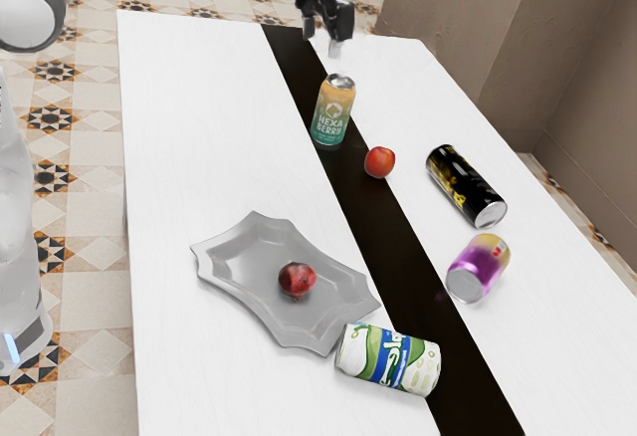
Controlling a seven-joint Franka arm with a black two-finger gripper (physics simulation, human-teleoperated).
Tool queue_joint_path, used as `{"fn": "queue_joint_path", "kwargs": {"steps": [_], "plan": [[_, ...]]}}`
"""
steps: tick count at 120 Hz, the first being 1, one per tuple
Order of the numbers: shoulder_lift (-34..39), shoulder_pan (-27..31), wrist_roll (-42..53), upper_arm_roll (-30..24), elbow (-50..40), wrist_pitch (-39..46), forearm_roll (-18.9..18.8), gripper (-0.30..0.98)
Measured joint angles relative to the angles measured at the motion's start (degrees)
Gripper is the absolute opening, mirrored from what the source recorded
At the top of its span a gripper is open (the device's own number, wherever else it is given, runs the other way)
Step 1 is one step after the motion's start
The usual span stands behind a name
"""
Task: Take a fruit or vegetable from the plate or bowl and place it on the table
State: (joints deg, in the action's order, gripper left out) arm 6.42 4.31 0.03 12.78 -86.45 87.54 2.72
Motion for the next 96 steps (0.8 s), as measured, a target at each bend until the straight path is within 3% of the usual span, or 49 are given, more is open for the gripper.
{"fn": "queue_joint_path", "kwargs": {"steps": [5, 10, 18, 32, 49, 60, 70, 78, 85, 96], "plan": [[0.3, 7.0, 0.0, 0.7, 0.2, -0.4, 0.5, 0.67], [0.5, 9.2, 0.0, 1.1, 0.3, -0.8, 0.8, 0.67], [0.9, 8.4, 0.0, 1.5, 1.3, -1.4, 1.1, 0.67], [2.4, 7.6, 0.0, 4.9, 14.4, -8.9, 1.3, 0.67], [2.7, 7.4, 0.0, 4.1, 17.1, -17.2, 1.9, 0.67], [2.2, 7.3, 0.1, 3.4, 16.8, -24.3, -3.3, 0.67], [2.4, 5.0, 0.9, -0.3, 16.4, -29.7, -6.4, 0.67], [0.9, 4.2, 1.4, -6.7, 17.2, -30.4, -7.4, 0.67], [0.3, 2.2, 1.9, -12.3, 12.6, -26.8, -7.4, 0.67], [1.2, -2.7, 2.5, -15.1, 0.4, -17.1, -6.9, 0.67]]}}
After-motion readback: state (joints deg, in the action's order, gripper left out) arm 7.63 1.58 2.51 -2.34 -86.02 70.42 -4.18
